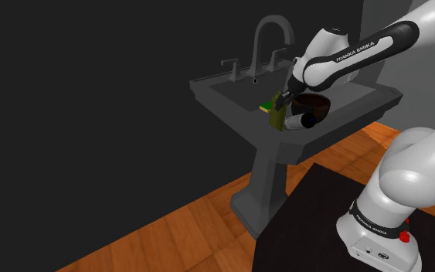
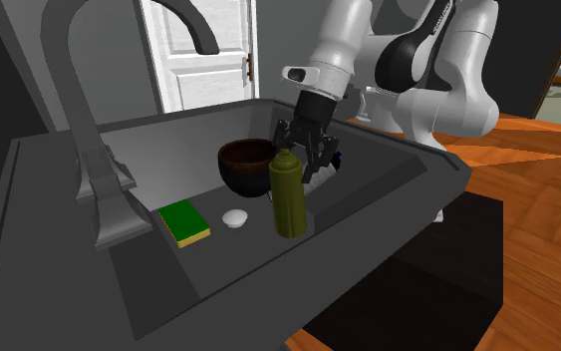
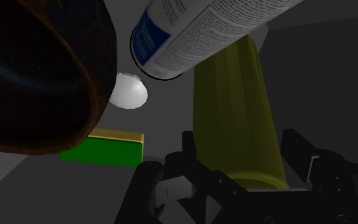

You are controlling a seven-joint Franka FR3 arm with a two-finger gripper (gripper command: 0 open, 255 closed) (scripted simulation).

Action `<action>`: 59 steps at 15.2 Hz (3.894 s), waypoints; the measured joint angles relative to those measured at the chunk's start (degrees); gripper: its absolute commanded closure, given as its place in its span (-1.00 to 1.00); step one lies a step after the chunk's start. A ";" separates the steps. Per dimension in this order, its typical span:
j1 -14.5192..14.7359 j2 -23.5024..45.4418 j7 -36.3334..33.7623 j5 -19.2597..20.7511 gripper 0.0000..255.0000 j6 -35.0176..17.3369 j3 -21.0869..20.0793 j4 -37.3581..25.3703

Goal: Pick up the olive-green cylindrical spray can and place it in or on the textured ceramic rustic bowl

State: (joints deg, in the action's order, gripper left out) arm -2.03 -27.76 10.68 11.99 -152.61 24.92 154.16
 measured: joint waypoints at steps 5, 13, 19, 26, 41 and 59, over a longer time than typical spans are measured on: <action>0.00 0.00 0.00 0.00 1.00 0.00 0.00 0.00; -0.31 -2.93 -0.43 -0.02 1.00 5.71 -1.27 -2.78; -0.34 -5.01 -0.68 -0.30 1.00 10.97 -2.31 -5.97; -0.13 -6.64 -0.92 -0.82 1.00 16.91 -3.48 -10.29; 0.56 -7.78 -1.00 -2.08 1.00 28.62 -5.33 -20.86; 0.37 -3.49 18.88 -3.49 1.00 39.51 11.98 -38.21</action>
State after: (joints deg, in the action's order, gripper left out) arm -1.66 -31.25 29.57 8.50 -113.11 36.90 115.95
